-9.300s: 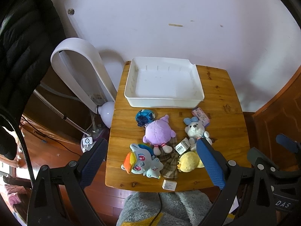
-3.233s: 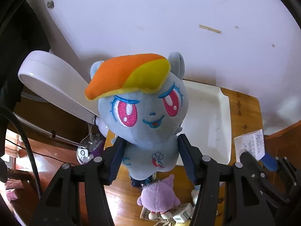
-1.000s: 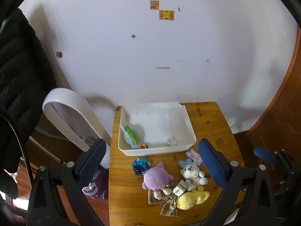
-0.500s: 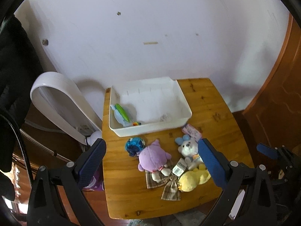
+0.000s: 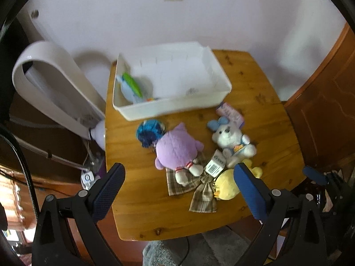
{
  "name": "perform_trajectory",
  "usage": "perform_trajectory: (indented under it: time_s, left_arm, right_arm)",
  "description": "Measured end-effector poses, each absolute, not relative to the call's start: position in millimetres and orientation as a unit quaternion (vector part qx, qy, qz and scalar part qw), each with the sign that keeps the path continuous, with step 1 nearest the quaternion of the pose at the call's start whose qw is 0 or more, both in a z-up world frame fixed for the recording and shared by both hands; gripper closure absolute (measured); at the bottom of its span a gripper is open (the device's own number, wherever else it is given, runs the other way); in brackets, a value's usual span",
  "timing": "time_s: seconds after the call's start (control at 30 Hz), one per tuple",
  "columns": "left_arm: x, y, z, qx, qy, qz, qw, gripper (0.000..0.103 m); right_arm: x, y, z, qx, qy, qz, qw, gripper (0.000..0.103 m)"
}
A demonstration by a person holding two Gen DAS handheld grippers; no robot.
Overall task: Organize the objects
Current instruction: 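Move both tools back over the remaining toys on the table, then grasp the purple plush with the left tool while the right tool grasps the yellow chick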
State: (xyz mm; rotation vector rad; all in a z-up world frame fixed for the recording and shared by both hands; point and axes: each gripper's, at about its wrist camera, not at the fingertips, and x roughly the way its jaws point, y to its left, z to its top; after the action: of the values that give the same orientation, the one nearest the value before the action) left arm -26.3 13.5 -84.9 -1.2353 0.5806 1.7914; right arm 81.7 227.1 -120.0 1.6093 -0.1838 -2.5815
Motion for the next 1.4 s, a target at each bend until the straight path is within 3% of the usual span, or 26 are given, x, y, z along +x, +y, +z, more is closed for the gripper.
perform_trajectory:
  time_s: [0.17, 0.47, 0.73, 0.97, 1.4]
  left_arm:
    - [-38.3, 19.2, -115.5, -0.539, 0.234, 0.696, 0.412, 0.004]
    - [-70.1, 40.2, -162.8, -0.6, 0.218, 0.672, 0.375, 0.004]
    - [-89.3, 69.8, -201.6, -0.645, 0.187, 0.647, 0.362, 0.004]
    - [-98.8, 87.4, -241.5, -0.691, 0.162, 0.624, 0.328, 0.004]
    - [-105.8, 85.9, -286.1, -0.74, 0.112, 0.595, 0.292, 0.001]
  right_arm:
    - [78.7, 232.0, -148.5, 0.559, -0.134, -0.816, 0.065, 0.024]
    - [76.3, 270.3, -220.2, 0.6, -0.389, -0.697, 0.042, 0.024]
    - [72.4, 282.5, -255.9, 0.572, -0.52, -0.634, 0.007, 0.023]
    - [60.1, 271.6, -279.4, 0.584, -0.546, -0.601, -0.026, 0.024]
    - [41.3, 260.0, -298.2, 0.598, -0.524, -0.605, -0.037, 0.024]
